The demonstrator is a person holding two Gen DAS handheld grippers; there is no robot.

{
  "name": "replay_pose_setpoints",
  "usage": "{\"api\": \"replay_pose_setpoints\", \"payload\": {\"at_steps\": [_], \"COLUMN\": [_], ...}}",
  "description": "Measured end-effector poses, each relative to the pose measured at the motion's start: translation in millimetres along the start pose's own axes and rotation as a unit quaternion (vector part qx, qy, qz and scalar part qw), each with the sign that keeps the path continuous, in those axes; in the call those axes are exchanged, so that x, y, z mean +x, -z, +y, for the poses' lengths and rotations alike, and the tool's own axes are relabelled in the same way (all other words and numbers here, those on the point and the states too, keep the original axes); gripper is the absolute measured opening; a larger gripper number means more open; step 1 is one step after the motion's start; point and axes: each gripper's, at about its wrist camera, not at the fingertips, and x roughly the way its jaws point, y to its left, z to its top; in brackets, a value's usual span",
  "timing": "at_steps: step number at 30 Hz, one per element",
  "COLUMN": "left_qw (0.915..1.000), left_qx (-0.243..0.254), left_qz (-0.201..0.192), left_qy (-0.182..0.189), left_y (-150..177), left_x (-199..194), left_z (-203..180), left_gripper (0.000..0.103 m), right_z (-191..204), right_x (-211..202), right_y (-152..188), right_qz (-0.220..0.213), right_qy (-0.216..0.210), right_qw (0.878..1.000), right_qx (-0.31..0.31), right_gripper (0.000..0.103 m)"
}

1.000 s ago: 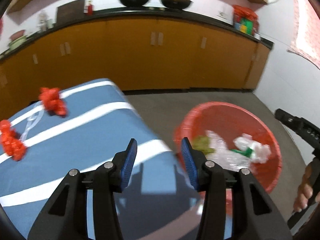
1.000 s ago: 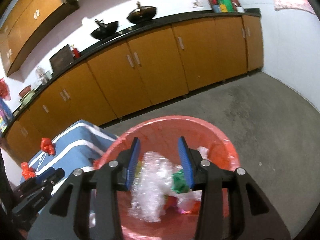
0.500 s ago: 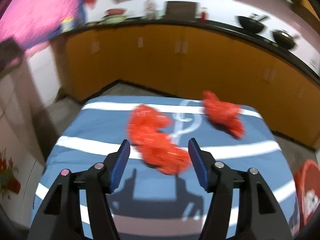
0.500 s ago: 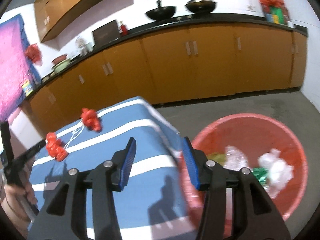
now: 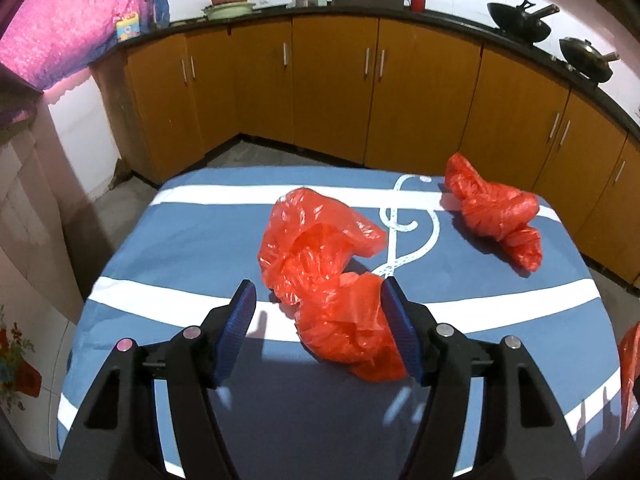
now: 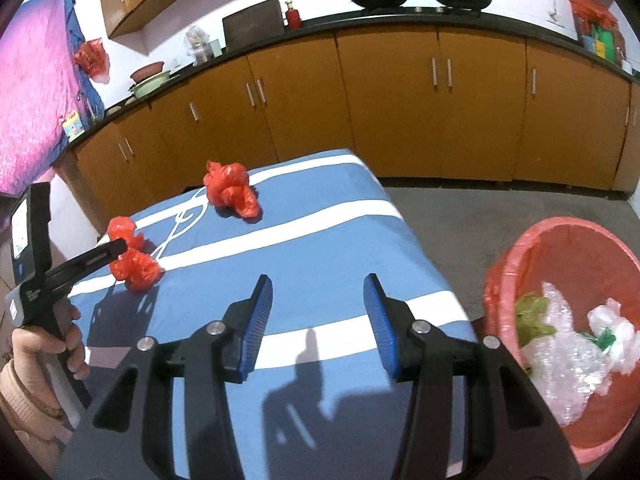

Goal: Collect trash
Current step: 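Grasp a red bag with the left tool while the right tool grasps the other red bag, then carry both red bags over the wastebasket and open both tools to drop them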

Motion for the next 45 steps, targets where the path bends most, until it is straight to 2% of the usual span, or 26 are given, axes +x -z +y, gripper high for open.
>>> {"api": "replay_pose_setpoints", "payload": {"at_steps": [1,3,4,5,9,17,24,26,28,36,37,38,39,40,41,45], "left_qw": [1.0000,0.9998,0.9997,0.9995,0.9990,0.9981,0.9981,0.9984,0.9987,0.9989,0.9989,0.9989,0.9989,0.9989,0.9989,0.9988], "left_qx": [0.001,0.008,0.015,0.021,0.028,0.026,0.029,0.022,0.015,0.010,0.010,0.010,0.011,0.011,0.011,0.013], "left_qz": [0.004,0.007,0.005,0.003,-0.004,-0.022,-0.040,-0.041,-0.041,-0.039,-0.039,-0.039,-0.040,-0.039,-0.039,-0.040], "left_qy": [0.001,0.014,0.020,0.024,0.034,0.051,0.038,0.031,0.027,0.022,0.023,0.024,0.024,0.025,0.025,0.026], "left_y": [1,2,2,2,3,0,-6,-8,-9,-12,-12,-13,-12,-11,-11,-11], "left_x": [3,5,5,5,5,-7,-14,-12,-9,-2,-2,-2,-3,-3,-3,-6], "left_z": [0,0,-1,-2,2,37,64,74,81,92,92,92,92,90,90,87], "left_gripper": [0.061,0.048,0.045,0.036,0.027,0.024,0.024,0.024,0.024,0.024,0.024,0.024,0.024,0.024,0.024,0.024], "right_z": [4,11,16,18,34,59,81,85,90,104,105,106,106,106,105,98], "right_x": [3,7,11,12,23,49,97,113,128,171,174,178,180,181,181,176], "right_y": [0,1,1,0,-1,-15,-52,-62,-70,-83,-83,-82,-81,-80,-79,-77], "right_qz": [0.002,0.005,0.007,0.008,0.013,0.018,0.015,0.019,0.024,0.053,0.058,0.065,0.070,0.074,0.078,0.081], "right_qy": [-0.001,-0.004,-0.006,-0.008,-0.016,-0.029,-0.018,-0.019,-0.018,-0.015,-0.015,-0.015,-0.016,-0.016,-0.016,-0.029], "right_qw": [1.000,1.000,1.000,1.000,1.000,0.999,0.998,0.998,0.998,0.995,0.994,0.993,0.993,0.992,0.992,0.992], "right_qx": [-0.003,-0.008,-0.011,-0.014,-0.024,-0.041,-0.056,-0.054,-0.057,-0.089,-0.092,-0.097,-0.099,-0.100,-0.102,-0.087], "right_gripper": [0.048,0.048,0.048,0.048,0.048,0.048,0.048,0.056,0.056,0.056,0.050,0.039,0.034,0.022,0.015,0.007]}}
